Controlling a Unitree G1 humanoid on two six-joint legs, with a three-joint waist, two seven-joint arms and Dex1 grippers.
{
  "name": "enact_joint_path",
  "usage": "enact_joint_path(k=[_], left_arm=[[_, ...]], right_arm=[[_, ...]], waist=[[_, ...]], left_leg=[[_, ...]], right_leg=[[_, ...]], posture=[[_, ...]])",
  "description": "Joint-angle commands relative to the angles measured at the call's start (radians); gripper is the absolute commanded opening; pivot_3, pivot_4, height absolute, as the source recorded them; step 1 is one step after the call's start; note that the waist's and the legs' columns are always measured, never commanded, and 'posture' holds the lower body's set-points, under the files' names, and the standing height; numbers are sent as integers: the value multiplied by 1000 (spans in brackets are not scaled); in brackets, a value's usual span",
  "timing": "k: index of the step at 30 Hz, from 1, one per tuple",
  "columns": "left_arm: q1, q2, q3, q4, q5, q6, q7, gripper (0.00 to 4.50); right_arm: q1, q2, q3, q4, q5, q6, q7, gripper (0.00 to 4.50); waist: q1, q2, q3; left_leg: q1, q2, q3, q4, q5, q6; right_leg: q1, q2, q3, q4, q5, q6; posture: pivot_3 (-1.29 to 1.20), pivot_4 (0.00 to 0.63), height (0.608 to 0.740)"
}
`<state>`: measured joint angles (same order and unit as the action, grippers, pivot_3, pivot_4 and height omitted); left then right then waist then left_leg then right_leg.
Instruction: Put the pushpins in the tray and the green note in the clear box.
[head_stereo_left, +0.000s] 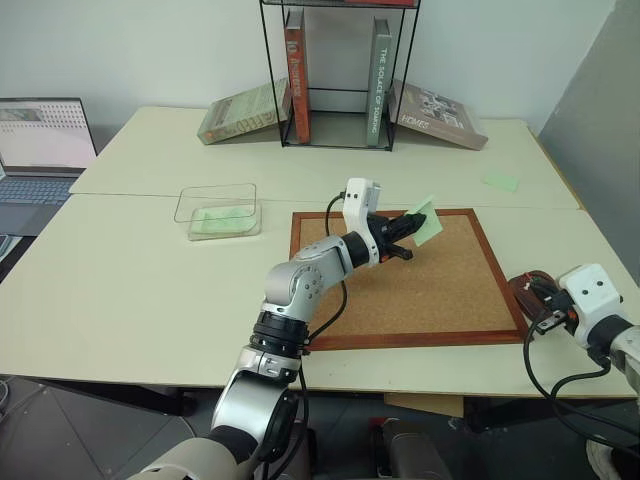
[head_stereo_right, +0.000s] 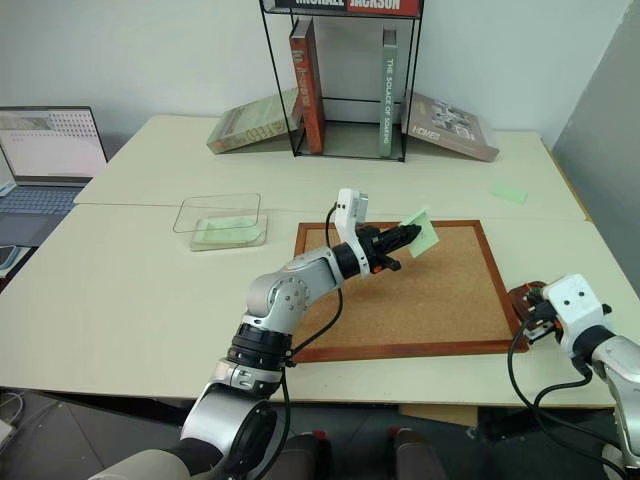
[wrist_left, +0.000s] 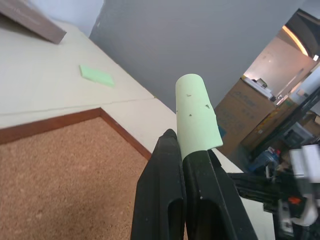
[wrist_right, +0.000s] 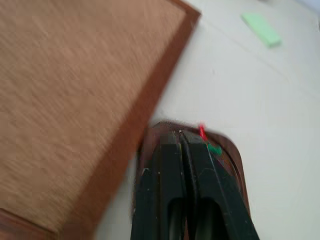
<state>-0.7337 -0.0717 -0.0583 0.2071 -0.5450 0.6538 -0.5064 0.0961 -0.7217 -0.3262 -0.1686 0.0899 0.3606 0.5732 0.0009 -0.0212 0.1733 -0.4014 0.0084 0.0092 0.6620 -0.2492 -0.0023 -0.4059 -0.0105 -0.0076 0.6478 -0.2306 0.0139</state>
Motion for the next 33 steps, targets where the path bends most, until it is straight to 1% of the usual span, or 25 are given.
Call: enact_joint_path(k=[1,2,3,5,9,11,12,13,14,15,16,17,20,22,25,27,29,32,33], left_arm=[[-3,-15,11,-43,2,-12,22,0],[-5,-17,16,-42,0,-12,26,0],[-7,-18,18,-40,0,-14,29,0],[-10,-21,18,-39,4,-17,32,0],[-16,-23,20,-39,4,-19,35,0],[-19,-21,23,-37,4,-20,36,0],[-20,-21,25,-37,4,-20,37,0],[-21,-20,27,-38,4,-20,37,0],[-22,-20,28,-38,4,-21,38,0],[-24,-18,32,-42,3,-20,41,0],[-26,-16,39,-47,1,-19,45,0],[-29,-12,46,-54,-2,-18,50,0],[-39,7,65,-85,-5,-14,65,0],[-45,40,76,-125,1,-8,76,0],[-46,97,107,-181,-7,18,91,0],[-37,178,137,-225,-10,48,86,0],[-22,299,161,-243,22,55,56,0],[-26,452,212,-191,59,46,44,0],[-28,485,221,-176,64,42,39,0]], right_arm=[[-34,1,11,26,-21,17,-36,639],[-36,3,14,30,-22,19,-39,818],[-36,6,19,34,-23,23,-41,1090],[-36,9,24,39,-26,21,-47,1377],[-47,25,29,53,-30,24,-72,2129],[-57,28,17,46,-30,8,-85,2509],[-62,29,6,36,-28,-5,-92,2843],[-66,28,-3,28,-27,-16,-99,2973],[-68,28,-8,23,-27,-23,-104,3276],[-74,27,-19,6,-16,-36,-102,3401],[-79,25,-27,-11,-11,-51,-102,3664],[-86,23,-34,-29,0,-61,-96,3822],[-115,20,-37,-66,24,-78,-81,3822],[-152,25,-25,-94,53,-85,-63,3822],[-199,47,9,-161,148,-58,-1,3822],[-237,60,58,-239,239,-2,54,3822],[-284,59,127,-298,302,57,105,3822],[-363,64,219,-295,321,105,140,3822],[-383,67,237,-288,325,116,144,3822]], waist=[[-1,0,0],[0,0,0],[0,0,0],[1,0,0],[0,0,0],[0,0,0],[0,0,0],[0,0,0],[0,0,0],[0,0,0],[0,0,0],[-1,0,0],[-2,0,0],[-3,-1,1],[-5,0,0],[-7,0,1],[-10,0,1],[-17,-1,2],[-18,-1,2]], left_leg=[[0,0,0,0,0,0],[0,0,0,0,0,0],[0,0,-1,0,0,0],[0,0,-1,-1,0,0],[0,0,-1,0,0,0],[0,0,0,0,0,0],[0,0,-1,0,0,0],[0,0,-1,0,0,0],[0,0,-1,0,0,0],[0,0,-1,0,0,0],[0,0,-1,0,0,0],[0,0,-1,0,0,0],[0,0,-1,0,0,0],[0,1,-1,0,0,0],[0,1,-1,0,0,0],[0,2,-1,-1,0,0],[0,3,-1,-1,0,0],[1,5,-3,-1,0,0],[1,5,-3,-1,0,0]], right_leg=[[0,0,0,0,0,0],[0,0,0,0,0,0],[0,0,0,0,0,0],[0,0,0,0,0,0],[0,0,0,0,0,0],[0,0,0,0,0,0],[0,0,0,0,0,0],[0,0,0,0,0,0],[0,0,0,0,0,0],[0,0,-1,0,0,0],[0,0,-1,0,0,0],[0,1,0,0,0,0],[0,1,0,0,0,0],[0,1,0,0,0,0],[0,2,0,0,0,0],[0,2,0,0,0,0],[0,4,0,0,0,0],[-1,5,0,1,0,0],[-1,5,-1,1,0,0]], posture=[[0,150,740],[0,150,740],[0,150,740],[0,150,740],[0,150,740],[0,150,740],[0,150,740],[0,150,740],[0,150,740],[0,150,740],[0,150,740],[0,150,740],[0,150,740],[0,150,740],[0,150,740],[0,150,740],[0,150,740],[0,150,740],[0,150,740]])
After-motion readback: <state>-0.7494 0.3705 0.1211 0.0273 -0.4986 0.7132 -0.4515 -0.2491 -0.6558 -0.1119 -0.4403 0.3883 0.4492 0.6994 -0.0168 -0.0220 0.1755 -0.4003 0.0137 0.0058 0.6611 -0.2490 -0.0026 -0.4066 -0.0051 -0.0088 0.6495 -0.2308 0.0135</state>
